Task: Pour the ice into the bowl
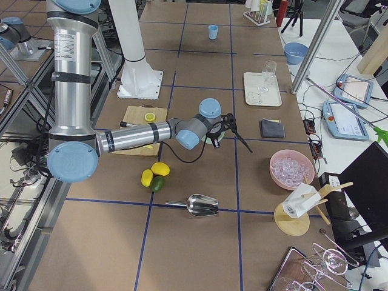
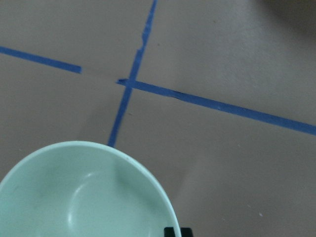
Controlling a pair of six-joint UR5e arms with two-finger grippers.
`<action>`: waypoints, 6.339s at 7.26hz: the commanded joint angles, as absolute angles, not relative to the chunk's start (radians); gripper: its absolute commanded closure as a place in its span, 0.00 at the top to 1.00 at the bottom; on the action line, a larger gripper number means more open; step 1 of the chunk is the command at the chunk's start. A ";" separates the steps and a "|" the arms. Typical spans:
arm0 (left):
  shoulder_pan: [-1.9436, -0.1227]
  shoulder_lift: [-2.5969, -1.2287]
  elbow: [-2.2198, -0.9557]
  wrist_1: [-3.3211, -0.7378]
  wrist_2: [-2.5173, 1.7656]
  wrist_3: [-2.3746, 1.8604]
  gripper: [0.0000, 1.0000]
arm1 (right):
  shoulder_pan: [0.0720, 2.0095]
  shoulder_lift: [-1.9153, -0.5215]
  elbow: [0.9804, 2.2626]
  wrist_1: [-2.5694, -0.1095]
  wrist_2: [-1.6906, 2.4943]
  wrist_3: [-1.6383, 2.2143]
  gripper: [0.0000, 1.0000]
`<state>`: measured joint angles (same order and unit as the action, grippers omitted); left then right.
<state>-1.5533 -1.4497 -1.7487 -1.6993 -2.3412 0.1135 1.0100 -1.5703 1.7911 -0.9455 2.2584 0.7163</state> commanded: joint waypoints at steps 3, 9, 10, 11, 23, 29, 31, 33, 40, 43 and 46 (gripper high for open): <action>-1.552 -1.450 -1.749 -1.700 -2.364 0.112 1.00 | 0.794 -1.075 1.827 -1.418 2.130 1.028 0.00; -1.554 -1.448 -1.752 -1.700 -2.378 0.112 1.00 | 0.479 -0.501 1.311 -1.526 1.852 1.317 0.00; -1.554 -1.448 -1.752 -1.698 -2.379 0.112 1.00 | 0.454 -0.444 1.219 -1.513 1.800 1.330 0.00; -1.554 -1.447 -1.750 -1.700 -2.379 0.112 1.00 | 0.431 -0.439 1.160 -1.449 1.795 1.330 0.00; -1.554 -1.454 -1.746 -1.695 -2.370 0.098 1.00 | 0.886 -0.828 1.554 -1.569 2.149 0.743 1.00; -1.557 -1.500 -1.741 -1.692 -2.375 0.104 1.00 | 1.434 -1.369 1.638 -1.664 2.263 -0.182 1.00; -1.555 -1.534 -1.750 -1.741 -2.367 0.094 1.00 | 1.514 -1.471 1.640 -1.657 2.266 -0.195 1.00; -1.555 -1.552 -1.734 -2.058 -2.367 0.077 1.00 | 1.542 -1.489 1.640 -1.657 2.250 -0.271 1.00; -1.130 -1.251 -1.877 -2.692 -1.989 -0.727 1.00 | 1.551 -1.540 1.640 -1.649 2.250 -0.271 1.00; -0.854 -1.126 -1.876 -2.850 -1.690 -0.956 1.00 | 1.552 -1.554 1.641 -1.649 2.252 -0.272 1.00; -0.683 -1.095 -1.832 -2.850 -1.481 -1.063 1.00 | 1.551 -1.552 1.644 -1.649 2.250 -0.267 1.00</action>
<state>-0.7293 -1.1048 -1.8580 -2.8488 -1.5514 -1.0398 1.5516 -1.5531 1.6436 -1.6490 2.2505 -0.2699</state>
